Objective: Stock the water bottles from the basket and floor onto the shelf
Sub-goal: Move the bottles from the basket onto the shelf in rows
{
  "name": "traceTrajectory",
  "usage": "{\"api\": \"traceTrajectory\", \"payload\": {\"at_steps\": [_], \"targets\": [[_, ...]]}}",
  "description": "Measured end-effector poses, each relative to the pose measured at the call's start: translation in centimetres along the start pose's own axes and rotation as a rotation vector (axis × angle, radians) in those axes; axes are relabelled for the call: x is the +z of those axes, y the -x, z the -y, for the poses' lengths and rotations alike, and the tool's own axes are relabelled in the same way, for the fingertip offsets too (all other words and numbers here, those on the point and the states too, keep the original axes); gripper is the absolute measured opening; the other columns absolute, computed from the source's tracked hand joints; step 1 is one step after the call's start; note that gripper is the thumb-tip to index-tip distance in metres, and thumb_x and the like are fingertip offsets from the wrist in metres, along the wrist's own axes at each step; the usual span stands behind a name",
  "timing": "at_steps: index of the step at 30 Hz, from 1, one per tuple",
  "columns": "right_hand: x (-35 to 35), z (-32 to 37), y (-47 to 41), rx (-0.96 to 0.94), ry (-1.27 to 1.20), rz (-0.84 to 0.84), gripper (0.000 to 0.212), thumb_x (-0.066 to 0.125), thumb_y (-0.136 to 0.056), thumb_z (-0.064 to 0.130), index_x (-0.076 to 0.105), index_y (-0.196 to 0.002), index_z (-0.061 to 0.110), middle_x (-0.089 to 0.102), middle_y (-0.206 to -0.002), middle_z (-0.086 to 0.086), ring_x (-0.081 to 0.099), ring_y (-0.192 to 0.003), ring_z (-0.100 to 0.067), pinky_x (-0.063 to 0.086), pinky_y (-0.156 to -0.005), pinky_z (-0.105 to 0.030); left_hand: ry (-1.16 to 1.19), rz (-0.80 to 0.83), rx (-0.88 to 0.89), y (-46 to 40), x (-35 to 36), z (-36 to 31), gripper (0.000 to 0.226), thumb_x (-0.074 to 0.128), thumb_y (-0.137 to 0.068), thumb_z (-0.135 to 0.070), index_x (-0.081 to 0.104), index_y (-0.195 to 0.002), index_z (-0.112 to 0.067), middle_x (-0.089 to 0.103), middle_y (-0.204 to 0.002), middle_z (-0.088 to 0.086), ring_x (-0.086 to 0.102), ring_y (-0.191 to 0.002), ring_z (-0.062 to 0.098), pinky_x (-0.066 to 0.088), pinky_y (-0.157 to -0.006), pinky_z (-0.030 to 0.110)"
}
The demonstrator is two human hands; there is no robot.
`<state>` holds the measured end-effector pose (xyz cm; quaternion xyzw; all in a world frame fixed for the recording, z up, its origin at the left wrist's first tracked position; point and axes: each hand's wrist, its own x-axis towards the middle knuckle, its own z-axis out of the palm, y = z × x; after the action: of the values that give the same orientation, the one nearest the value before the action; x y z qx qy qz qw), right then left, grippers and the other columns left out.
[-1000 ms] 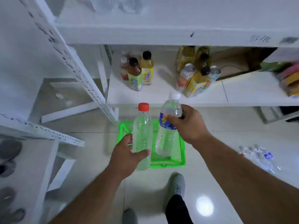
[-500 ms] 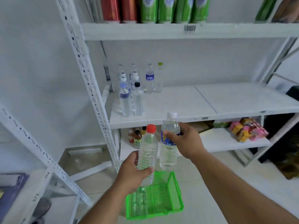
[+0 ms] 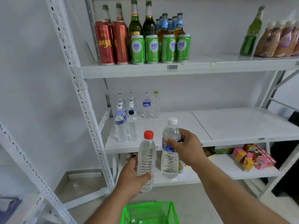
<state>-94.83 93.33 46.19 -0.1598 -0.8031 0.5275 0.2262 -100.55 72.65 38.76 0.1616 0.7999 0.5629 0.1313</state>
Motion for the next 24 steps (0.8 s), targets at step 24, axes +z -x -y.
{"api": "traceTrajectory", "payload": {"at_steps": [24], "targets": [[-3.9, -4.4, -16.6, -0.014, 0.067, 0.054, 0.026, 0.078, -0.081, 0.041, 0.07, -0.104, 0.031, 0.073, -0.09, 0.013, 0.069, -0.083, -0.007, 0.055, -0.072, -0.026, -0.017, -0.099, -0.046, -14.3, 6.9, -3.2, 0.047, 0.081, -0.074, -0.02, 0.056, -0.107, -0.041, 0.07, -0.102, -0.015, 0.064, -0.095, -0.001, 0.05, -0.076, 0.021]]}}
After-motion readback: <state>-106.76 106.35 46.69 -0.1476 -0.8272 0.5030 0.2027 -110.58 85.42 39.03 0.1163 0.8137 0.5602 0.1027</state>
